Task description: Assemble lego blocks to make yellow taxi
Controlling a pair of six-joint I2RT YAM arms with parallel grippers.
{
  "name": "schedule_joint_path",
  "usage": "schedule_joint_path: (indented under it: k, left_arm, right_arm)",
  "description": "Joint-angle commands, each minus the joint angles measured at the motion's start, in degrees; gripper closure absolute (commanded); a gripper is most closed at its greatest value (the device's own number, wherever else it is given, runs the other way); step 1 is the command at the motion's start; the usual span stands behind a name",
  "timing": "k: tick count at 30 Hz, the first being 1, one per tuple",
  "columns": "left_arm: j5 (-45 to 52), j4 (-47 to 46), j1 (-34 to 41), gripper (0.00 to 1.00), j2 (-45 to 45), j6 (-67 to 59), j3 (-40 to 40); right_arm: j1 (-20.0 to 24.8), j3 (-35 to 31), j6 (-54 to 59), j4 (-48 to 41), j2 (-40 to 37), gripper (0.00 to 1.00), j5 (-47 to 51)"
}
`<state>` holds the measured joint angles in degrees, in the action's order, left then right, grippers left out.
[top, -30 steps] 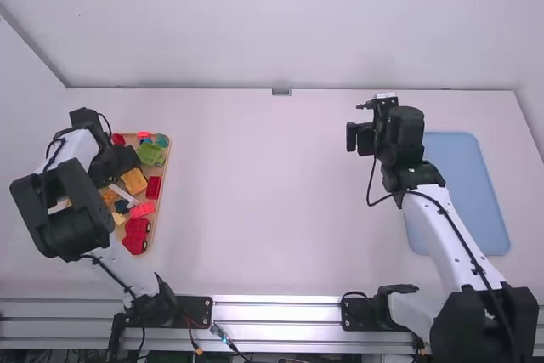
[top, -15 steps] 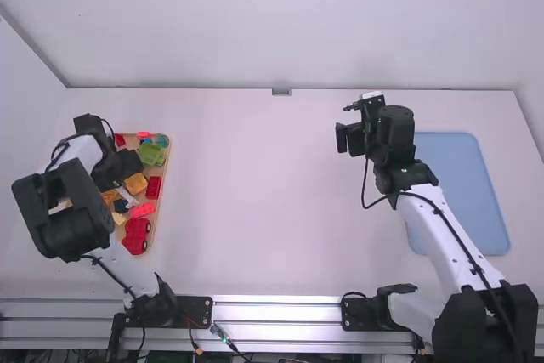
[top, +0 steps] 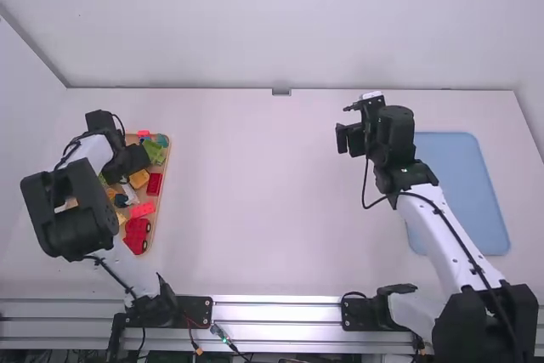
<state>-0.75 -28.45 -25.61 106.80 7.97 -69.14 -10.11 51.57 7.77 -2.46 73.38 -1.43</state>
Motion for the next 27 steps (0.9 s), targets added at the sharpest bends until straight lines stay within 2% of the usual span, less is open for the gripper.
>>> schedule_joint_path:
  k: [1, 3, 9, 16, 27]
  left_arm:
    - [1.2, -0.8, 0.3, 0.21, 1.1, 0.1, 1.6]
    - [1.1, -0.2, 0.3, 0.23, 1.2, 0.0, 1.6]
    - [1.9, 0.0, -0.2, 0.21, 1.1, 0.2, 0.4]
    - [9.7, 0.7, 0.1, 0.22, 1.1, -1.0, -1.3]
    - [8.7, 1.0, 0.5, 0.21, 1.2, -0.8, 0.4]
  right_arm:
    - [0.0, 2.1, -0.2, -0.2, 0.3, 0.01, 0.0]
    - [0.0, 2.1, -0.2, -0.1, 0.3, 0.01, 0.0]
    - [0.0, 2.1, -0.2, 0.3, 0.3, 0.01, 0.0]
    - [0.0, 2.1, -0.2, 0.3, 0.3, 0.01, 0.0]
    - [0.0, 2.1, -0.2, 0.5, 0.3, 0.01, 0.0]
